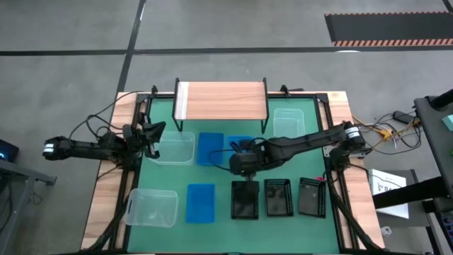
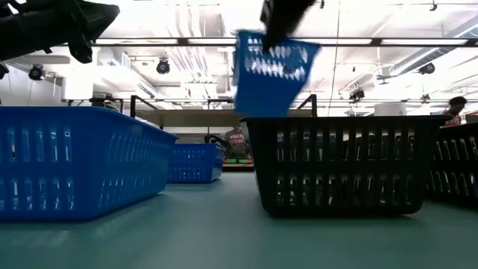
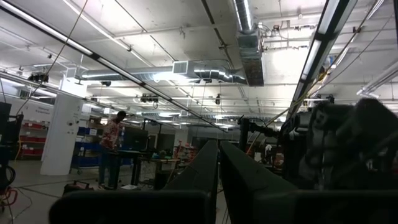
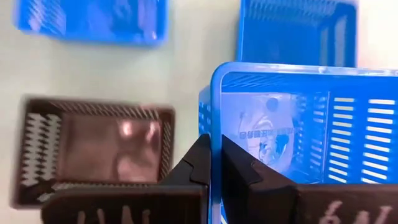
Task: Stack baskets on shelf by color
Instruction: Put the top right blue bin on the shelf
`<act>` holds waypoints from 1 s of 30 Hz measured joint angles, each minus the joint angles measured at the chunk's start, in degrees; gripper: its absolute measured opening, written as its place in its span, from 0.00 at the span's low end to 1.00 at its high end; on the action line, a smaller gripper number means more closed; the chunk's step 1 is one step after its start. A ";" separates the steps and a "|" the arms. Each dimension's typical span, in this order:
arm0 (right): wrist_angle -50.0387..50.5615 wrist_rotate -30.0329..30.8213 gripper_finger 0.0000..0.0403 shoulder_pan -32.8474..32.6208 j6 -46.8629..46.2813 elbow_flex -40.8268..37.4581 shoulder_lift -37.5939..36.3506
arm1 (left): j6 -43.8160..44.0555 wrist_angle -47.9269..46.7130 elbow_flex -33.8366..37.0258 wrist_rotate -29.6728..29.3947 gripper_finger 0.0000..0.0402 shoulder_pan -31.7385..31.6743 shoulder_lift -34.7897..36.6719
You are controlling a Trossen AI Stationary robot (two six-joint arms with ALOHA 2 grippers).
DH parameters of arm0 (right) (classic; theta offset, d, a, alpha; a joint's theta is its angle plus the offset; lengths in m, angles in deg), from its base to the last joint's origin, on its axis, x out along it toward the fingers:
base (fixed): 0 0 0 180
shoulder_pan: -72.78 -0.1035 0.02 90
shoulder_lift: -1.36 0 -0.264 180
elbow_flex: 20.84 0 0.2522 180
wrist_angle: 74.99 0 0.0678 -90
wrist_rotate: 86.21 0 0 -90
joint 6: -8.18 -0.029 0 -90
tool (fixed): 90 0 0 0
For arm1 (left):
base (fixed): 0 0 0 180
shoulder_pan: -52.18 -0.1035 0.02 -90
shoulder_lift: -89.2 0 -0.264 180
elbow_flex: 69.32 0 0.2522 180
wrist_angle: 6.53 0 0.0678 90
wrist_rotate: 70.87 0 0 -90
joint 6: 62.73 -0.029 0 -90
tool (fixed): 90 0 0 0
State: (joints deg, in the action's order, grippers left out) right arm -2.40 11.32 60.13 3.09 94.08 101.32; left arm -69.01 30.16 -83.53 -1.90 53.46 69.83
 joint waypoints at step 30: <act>-10.68 8.50 0.02 23.98 20.12 10.89 8.30 | -0.02 0.00 0.00 0.01 0.00 -0.04 -0.04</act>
State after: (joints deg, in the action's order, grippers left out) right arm -13.08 19.82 84.11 23.21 104.97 109.62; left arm -69.03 30.16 -83.53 -1.90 53.41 69.78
